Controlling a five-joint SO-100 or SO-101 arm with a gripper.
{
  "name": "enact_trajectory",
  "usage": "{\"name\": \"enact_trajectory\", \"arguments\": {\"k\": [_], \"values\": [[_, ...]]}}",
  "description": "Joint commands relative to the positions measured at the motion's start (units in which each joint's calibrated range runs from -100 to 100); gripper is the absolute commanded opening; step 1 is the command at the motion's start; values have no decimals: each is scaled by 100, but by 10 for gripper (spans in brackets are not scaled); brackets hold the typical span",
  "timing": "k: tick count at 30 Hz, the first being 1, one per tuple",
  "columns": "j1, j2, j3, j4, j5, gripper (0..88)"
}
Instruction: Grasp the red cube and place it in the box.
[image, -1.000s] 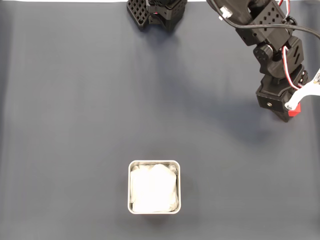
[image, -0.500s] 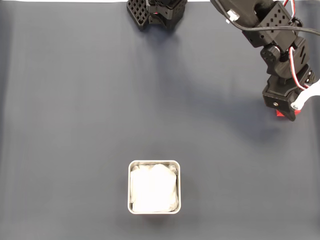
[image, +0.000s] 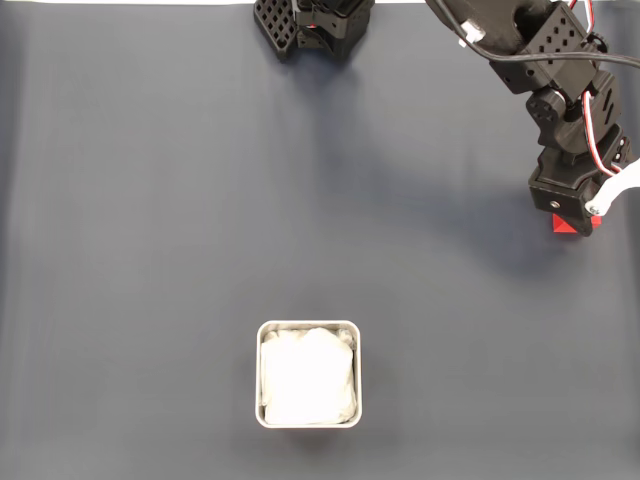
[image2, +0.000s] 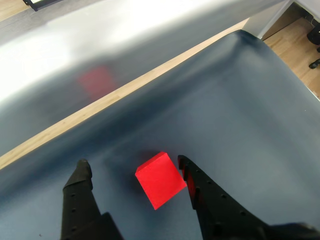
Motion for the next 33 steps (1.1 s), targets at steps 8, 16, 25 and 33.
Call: {"name": "enact_trajectory", "arguments": {"k": [8,16,25,33], "values": [[-41,-145,-13,-52,-49,402],[-27,-319,234,-44,-63,402],[-48,-544,498,-3,-73,402],[-48,-726,535,104,-98,402]]}}
